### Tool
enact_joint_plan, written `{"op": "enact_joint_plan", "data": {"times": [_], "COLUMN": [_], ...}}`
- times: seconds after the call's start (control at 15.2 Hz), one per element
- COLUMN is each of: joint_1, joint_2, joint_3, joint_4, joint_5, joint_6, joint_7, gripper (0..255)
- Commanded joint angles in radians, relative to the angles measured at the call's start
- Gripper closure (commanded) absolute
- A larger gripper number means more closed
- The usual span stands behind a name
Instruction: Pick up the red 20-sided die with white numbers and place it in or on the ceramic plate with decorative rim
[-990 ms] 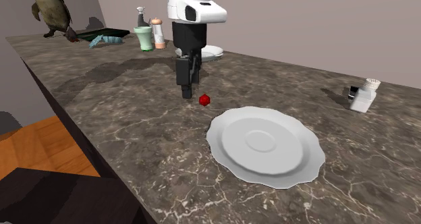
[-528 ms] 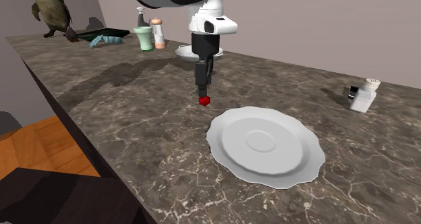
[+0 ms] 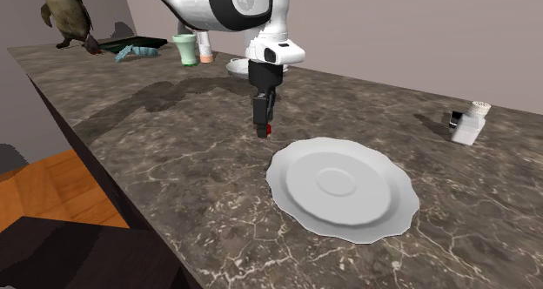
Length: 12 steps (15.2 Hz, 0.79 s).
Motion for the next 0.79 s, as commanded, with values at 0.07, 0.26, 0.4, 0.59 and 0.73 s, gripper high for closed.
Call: {"op": "enact_joint_plan", "data": {"times": [0.07, 0.26, 0.4, 0.59, 0.73], "joint_1": [0.000, 0.000, 0.000, 0.000, 0.000], "joint_2": [0.001, 0.001, 0.001, 0.001, 0.001], "joint_3": [0.000, 0.000, 0.000, 0.000, 0.000], "joint_4": [-0.002, -0.001, -0.001, -0.001, -0.001], "joint_5": [-0.001, -0.001, -0.001, -0.001, -0.001], "joint_6": [0.003, 0.003, 0.002, 0.002, 0.002], "joint_7": [0.001, 0.001, 0.001, 0.001, 0.001], "gripper": [0, 0, 255, 255, 255]}}
